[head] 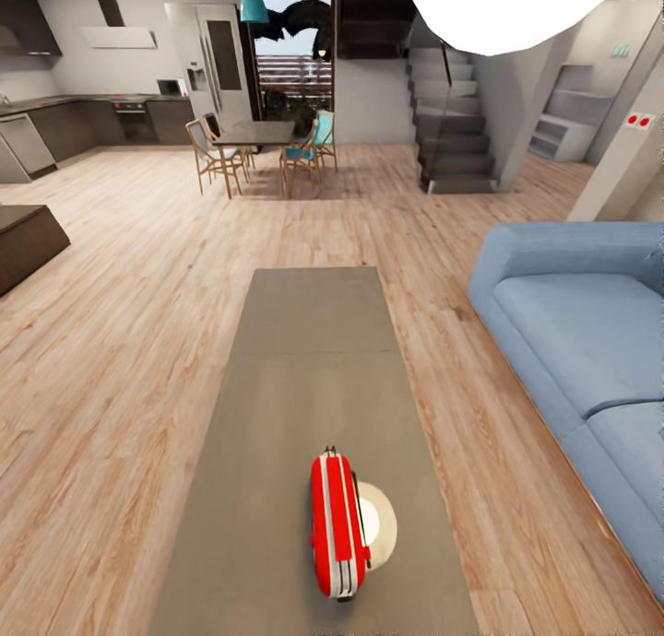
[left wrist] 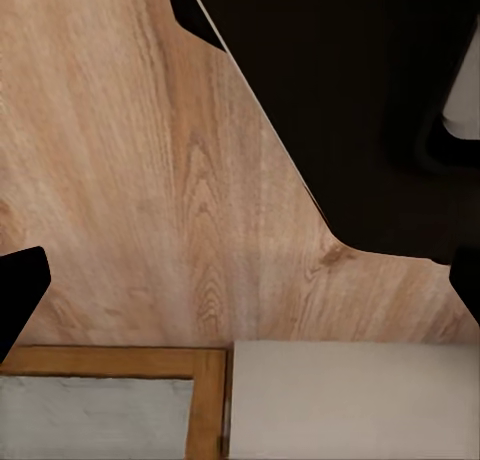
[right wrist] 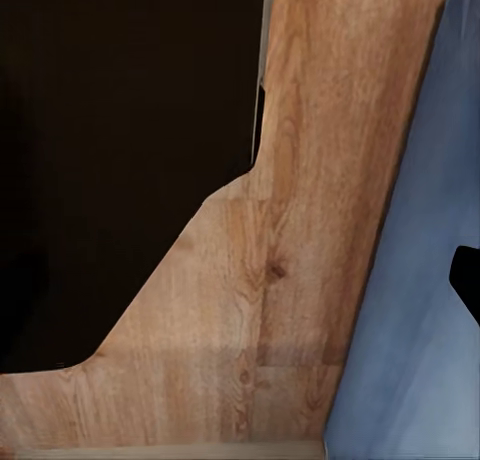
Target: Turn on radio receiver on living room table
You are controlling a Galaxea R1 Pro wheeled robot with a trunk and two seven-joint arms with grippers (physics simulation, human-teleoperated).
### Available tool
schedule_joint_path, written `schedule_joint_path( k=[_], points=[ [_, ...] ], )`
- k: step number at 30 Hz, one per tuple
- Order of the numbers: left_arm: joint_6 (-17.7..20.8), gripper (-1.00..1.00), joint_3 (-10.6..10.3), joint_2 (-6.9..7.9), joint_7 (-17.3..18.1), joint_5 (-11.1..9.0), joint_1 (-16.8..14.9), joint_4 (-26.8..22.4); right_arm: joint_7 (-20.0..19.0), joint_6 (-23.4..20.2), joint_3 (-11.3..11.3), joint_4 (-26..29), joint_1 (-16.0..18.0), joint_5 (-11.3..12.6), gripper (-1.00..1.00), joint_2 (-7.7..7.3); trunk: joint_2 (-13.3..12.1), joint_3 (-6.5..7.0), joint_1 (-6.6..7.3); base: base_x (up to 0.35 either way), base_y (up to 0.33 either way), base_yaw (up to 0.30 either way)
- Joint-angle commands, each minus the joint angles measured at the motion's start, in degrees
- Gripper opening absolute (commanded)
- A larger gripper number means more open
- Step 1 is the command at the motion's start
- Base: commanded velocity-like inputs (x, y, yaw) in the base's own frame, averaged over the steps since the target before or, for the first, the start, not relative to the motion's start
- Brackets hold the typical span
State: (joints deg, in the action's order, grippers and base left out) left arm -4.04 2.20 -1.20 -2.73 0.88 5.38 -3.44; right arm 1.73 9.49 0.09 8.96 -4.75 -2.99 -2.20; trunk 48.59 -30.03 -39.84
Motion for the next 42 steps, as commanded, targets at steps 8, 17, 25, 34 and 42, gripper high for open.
schedule_joint_path(
  k=[8,17,25,34,42],
  points=[
    [0.0,1.00,0.0,0.03,0.0,0.0,0.0,0.0,0.7,-0.4,-0.1,0.0,0.0,-0.1,1.00,0.10,0.0,-0.72,0.00,0.000,0.000,-0.018],
    [0.0,1.00,0.0,0.03,0.0,0.0,0.0,0.0,1.3,-0.5,-0.2,0.0,0.1,0.2,1.00,0.18,0.0,-1.09,0.00,0.000,0.000,-0.001],
    [0.0,1.00,0.0,-0.01,0.0,0.0,0.0,-0.1,1.3,-0.5,0.1,0.0,0.1,0.0,1.00,0.18,0.0,-1.79,0.00,0.000,0.000,0.000],
    [0.0,1.00,0.0,0.06,0.0,0.0,0.0,0.0,1.4,-0.7,0.1,0.0,0.1,-0.1,1.00,0.18,0.0,-2.62,0.00,0.000,0.000,0.000],
    [-0.1,1.00,0.0,0.06,0.0,0.0,0.0,-0.1,1.4,-2.0,0.2,0.0,0.1,-0.1,1.00,0.19,0.0,-3.36,0.00,0.000,0.000,0.000]
  ],
)
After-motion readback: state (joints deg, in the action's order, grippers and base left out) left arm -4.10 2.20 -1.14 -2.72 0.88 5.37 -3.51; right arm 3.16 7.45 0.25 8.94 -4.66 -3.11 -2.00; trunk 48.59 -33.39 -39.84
